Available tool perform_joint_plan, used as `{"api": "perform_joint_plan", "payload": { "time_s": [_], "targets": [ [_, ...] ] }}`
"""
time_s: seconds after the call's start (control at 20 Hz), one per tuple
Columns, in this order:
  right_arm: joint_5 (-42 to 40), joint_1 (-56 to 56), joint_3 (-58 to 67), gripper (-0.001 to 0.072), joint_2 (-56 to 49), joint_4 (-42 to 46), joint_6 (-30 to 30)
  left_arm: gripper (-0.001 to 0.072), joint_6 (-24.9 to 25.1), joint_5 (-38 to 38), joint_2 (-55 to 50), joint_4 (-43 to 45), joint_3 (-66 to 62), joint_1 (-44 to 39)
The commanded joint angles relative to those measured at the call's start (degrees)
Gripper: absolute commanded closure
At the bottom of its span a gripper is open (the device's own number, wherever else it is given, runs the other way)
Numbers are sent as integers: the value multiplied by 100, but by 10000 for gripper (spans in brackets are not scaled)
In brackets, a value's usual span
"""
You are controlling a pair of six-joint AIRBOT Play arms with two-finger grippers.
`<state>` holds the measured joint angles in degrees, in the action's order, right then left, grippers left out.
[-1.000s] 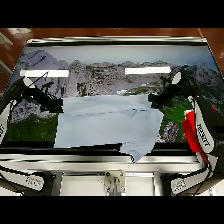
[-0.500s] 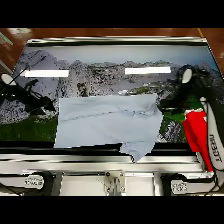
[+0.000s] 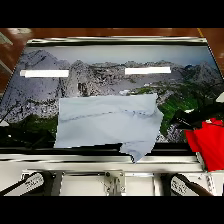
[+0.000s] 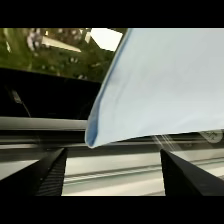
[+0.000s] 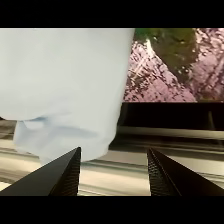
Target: Fold the shirts.
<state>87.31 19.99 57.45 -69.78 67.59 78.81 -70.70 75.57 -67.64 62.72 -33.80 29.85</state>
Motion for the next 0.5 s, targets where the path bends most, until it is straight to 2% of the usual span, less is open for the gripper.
{"api": "perform_joint_plan", "payload": {
  "time_s": [0.0,0.25,0.3,0.45],
  "targets": [
    [-249,131,-415,184,164,-299,-92,11,214,-560,153,-372,619,190],
    [-503,131,-420,184,162,-262,-90,14,216,-968,74,-564,638,190],
    [-501,131,-420,185,162,-262,-83,43,297,-1027,42,-713,671,190],
    [-490,131,-420,185,162,-260,-20,42,721,-1108,-170,-1187,920,190]
  ]
}}
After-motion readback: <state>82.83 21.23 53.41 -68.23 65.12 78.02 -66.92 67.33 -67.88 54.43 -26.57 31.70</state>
